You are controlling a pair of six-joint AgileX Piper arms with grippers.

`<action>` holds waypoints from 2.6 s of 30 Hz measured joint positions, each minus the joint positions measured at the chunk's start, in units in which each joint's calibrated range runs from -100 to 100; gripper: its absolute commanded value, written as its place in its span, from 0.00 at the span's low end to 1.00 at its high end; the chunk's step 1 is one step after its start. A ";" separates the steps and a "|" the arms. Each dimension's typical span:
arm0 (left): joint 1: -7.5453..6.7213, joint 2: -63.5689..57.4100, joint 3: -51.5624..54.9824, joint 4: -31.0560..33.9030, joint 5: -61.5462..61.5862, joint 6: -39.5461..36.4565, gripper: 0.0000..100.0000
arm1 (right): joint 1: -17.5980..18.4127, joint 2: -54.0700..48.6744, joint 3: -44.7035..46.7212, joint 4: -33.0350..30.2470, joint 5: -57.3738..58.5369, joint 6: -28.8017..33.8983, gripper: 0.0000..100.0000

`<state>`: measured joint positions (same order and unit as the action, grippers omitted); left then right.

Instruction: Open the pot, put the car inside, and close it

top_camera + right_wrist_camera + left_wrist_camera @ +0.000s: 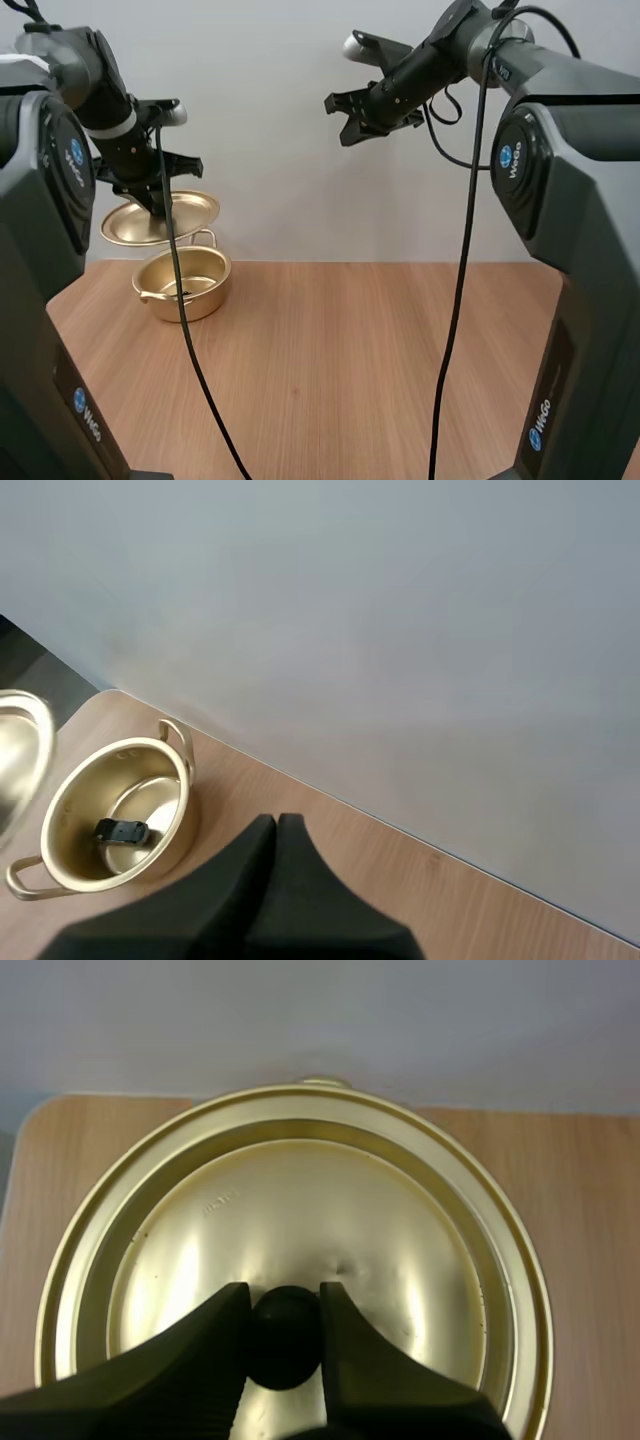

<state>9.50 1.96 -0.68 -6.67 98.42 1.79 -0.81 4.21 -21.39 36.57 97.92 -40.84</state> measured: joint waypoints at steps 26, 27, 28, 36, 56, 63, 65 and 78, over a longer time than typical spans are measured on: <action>-0.08 9.81 7.96 -1.19 -25.12 0.15 0.00 | 0.00 -17.72 0.00 -1.64 2.08 0.29 0.00; -0.08 10.30 7.96 -1.19 -25.12 0.15 0.00 | 0.00 -18.22 0.00 -1.64 2.08 0.43 0.00; -0.08 10.85 7.96 -1.19 -25.12 0.15 0.00 | 0.00 -18.48 0.00 -1.64 2.08 0.43 0.00; -0.08 13.66 7.96 -1.19 -27.05 1.05 0.00 | 0.00 -20.71 0.00 -2.25 2.08 0.55 0.00; -0.08 16.47 7.96 -1.19 -29.24 2.38 0.00 | 0.00 -22.41 0.00 -3.40 2.08 2.91 0.00; -0.08 16.47 7.96 -1.19 -29.08 2.08 0.25 | 0.00 -22.41 0.00 -3.40 2.08 2.91 0.00; -0.14 16.47 7.96 -1.19 -29.08 2.08 0.49 | 0.00 -22.41 0.00 -3.40 2.08 2.91 0.00; -2.91 13.82 7.67 -0.37 -31.10 5.34 1.00 | 0.00 -22.41 0.00 -5.73 2.08 2.91 0.00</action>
<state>6.58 15.78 6.99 -7.03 67.32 7.13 -0.81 -18.20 -21.39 30.84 100.00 -37.93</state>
